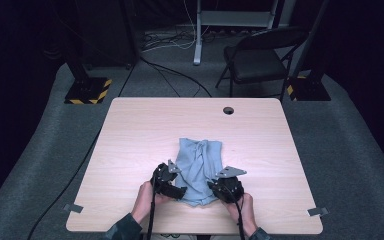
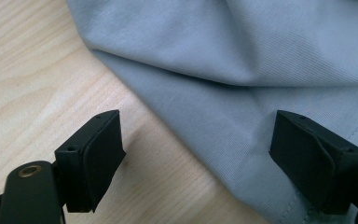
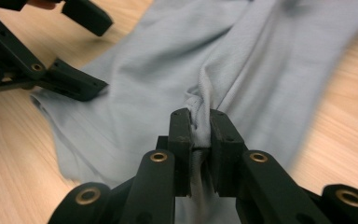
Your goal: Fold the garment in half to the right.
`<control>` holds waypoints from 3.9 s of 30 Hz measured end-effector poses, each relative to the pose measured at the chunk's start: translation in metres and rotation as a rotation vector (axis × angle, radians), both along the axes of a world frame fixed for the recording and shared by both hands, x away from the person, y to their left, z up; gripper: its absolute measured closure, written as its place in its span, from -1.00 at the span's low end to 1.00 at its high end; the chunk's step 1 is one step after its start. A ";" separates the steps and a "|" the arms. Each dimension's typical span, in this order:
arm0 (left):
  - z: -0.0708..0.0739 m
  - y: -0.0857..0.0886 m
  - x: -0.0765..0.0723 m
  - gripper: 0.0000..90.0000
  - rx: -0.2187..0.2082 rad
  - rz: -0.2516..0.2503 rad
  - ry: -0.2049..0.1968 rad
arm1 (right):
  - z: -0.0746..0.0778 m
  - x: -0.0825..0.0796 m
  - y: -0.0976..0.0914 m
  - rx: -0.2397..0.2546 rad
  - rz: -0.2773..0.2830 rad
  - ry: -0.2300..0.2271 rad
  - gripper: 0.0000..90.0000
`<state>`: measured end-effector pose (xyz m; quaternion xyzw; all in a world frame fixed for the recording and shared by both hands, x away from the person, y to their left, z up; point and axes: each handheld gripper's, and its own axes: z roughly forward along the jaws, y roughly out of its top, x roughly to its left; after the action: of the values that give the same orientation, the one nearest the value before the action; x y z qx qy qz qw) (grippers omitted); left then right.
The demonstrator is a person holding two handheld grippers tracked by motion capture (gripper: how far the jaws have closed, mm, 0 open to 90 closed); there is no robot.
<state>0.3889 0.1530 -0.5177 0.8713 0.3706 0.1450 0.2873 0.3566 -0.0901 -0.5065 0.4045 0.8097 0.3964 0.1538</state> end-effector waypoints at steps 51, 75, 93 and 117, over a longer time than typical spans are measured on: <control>0.011 0.012 -0.012 -0.71 -0.076 0.000 0.015 | 0.008 -0.010 -0.049 -0.034 0.069 0.212 0.57; 0.007 0.017 0.034 -0.75 -0.063 0.095 0.041 | 0.016 0.050 -0.034 0.051 0.059 0.232 0.16; -0.002 0.015 0.014 -0.73 -0.022 0.056 0.026 | 0.000 0.055 -0.044 0.035 0.026 0.207 0.53; -0.003 0.009 -0.005 -0.74 -0.030 0.029 0.039 | -0.006 0.054 0.017 -0.117 0.178 0.075 0.36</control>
<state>0.3843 0.1623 -0.5203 0.8640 0.3908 0.1268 0.2910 0.4105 -0.0731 -0.5124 0.3360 0.8693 0.3452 0.1109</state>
